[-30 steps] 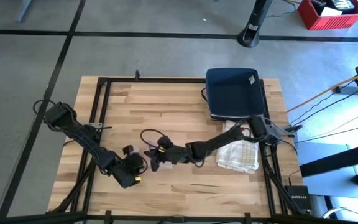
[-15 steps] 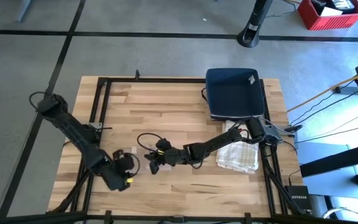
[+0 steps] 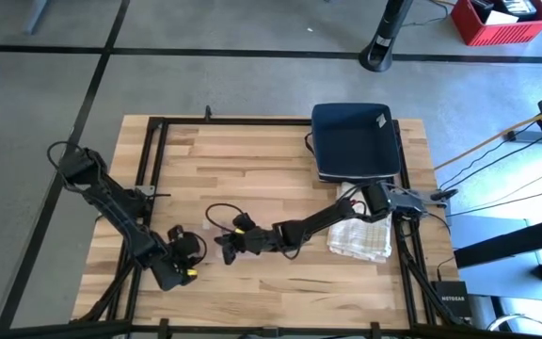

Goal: Fold towel
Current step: Fold the light brown towel

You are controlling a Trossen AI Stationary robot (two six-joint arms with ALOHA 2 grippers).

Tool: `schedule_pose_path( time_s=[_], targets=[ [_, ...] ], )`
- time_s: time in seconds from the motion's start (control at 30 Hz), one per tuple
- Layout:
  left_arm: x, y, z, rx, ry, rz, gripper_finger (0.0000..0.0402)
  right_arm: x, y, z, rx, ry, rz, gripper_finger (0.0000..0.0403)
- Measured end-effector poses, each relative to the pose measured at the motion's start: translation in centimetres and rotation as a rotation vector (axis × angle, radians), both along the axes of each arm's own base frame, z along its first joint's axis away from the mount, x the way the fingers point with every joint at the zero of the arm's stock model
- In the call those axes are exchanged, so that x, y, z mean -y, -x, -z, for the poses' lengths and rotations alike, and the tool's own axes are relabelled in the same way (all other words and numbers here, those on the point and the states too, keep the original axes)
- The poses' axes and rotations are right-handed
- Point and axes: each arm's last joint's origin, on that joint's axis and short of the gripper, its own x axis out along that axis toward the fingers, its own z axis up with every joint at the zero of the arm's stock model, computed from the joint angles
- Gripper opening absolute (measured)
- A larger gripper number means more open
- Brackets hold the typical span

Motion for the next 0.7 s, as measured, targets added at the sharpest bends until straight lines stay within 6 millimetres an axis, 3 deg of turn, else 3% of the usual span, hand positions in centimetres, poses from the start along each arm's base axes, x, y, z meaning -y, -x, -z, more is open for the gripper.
schedule_pose_path(
  time_s=[0.33, 0.7],
  targets=[
    [-0.01, 0.01, 0.02, -0.005, -0.003, 0.011, 0.0123, 0.18, -0.89, 0.60, 0.012, 0.001, 0.024, 0.0024],
    [0.15, 0.00, -0.45, -0.020, 0.038, 0.032, 0.0123, -0.13, -0.95, 0.44, 0.023, -0.012, -0.068, 0.0155]
  ],
)
